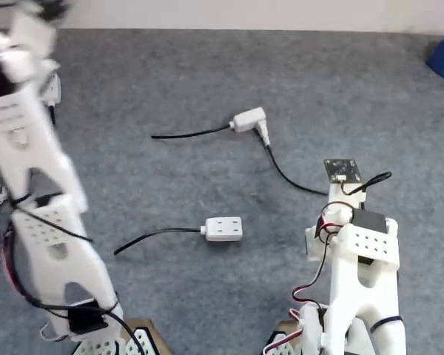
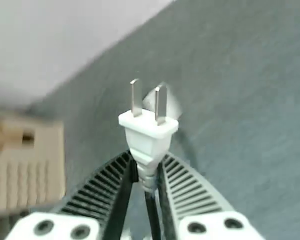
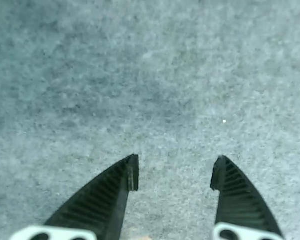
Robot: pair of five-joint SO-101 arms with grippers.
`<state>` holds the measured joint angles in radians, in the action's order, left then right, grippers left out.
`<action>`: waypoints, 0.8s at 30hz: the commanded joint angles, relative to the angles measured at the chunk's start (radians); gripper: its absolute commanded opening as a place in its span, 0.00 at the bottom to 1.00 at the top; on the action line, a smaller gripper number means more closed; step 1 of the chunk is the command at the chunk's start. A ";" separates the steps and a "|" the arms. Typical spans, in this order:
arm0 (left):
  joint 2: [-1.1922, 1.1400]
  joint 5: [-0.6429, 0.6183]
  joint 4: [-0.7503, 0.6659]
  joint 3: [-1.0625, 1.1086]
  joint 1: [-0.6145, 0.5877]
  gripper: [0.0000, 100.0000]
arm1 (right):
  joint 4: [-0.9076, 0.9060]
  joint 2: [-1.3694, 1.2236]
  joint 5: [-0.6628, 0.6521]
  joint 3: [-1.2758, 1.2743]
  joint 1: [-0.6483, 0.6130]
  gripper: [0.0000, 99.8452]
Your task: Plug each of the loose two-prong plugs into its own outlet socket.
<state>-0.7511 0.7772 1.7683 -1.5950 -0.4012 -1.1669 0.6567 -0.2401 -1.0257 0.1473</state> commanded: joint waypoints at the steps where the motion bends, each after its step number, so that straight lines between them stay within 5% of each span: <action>1: 0.179 -0.032 0.009 0.176 0.248 0.05 | 0.001 0.027 -0.014 0.013 0.021 0.24; 11: 0.397 -0.120 0.006 0.803 0.739 0.05 | 0.015 0.021 -0.071 0.127 0.348 0.24; 20: 0.274 -0.106 0.006 0.849 0.969 0.05 | 0.008 0.019 -0.114 0.147 0.404 0.24; 24: 0.211 -0.107 0.006 0.848 1.047 0.05 | 0.030 0.019 -0.129 0.156 0.538 0.24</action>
<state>-0.5178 0.6605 1.7668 -0.7419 0.5715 -1.1592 0.6567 -0.3491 -0.9260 0.5846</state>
